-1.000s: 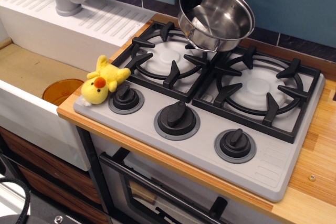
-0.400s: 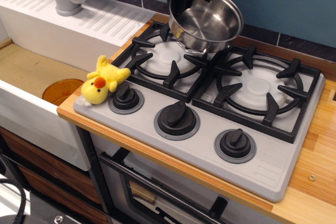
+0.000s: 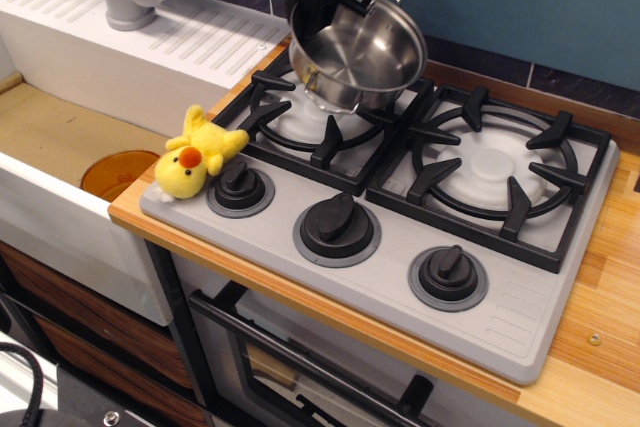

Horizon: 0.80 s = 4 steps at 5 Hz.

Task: Put pan on stove and put stuffedduck in pan

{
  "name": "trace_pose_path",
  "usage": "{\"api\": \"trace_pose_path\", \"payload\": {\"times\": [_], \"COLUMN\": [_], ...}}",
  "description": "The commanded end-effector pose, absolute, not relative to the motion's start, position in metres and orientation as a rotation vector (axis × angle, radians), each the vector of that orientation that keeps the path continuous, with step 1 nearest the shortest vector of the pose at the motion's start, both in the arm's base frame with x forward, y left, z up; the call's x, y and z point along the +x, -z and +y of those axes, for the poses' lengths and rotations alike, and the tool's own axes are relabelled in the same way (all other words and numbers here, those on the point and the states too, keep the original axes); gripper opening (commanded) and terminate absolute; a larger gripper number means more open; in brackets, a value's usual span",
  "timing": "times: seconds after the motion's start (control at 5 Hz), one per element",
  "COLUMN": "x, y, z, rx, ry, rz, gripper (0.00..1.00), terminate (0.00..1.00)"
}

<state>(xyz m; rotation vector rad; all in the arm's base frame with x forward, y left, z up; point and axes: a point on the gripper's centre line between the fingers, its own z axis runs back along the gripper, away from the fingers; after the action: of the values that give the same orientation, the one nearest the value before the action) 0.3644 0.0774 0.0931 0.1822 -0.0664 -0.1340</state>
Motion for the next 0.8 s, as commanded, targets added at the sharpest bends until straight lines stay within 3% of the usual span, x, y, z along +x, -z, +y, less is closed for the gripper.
{"api": "trace_pose_path", "payload": {"times": [0.0,0.4,0.6], "x": [0.372,0.380,0.377], "y": [-0.107,-0.093,-0.096], "z": [0.098,0.114,0.111], "rx": [0.199,0.172,0.171], "ry": [0.134,0.152,0.152], "rz": [-0.145,-0.150,-0.136], "gripper": [0.00,0.00,1.00], "terminate": [0.00,0.00,0.00]}}
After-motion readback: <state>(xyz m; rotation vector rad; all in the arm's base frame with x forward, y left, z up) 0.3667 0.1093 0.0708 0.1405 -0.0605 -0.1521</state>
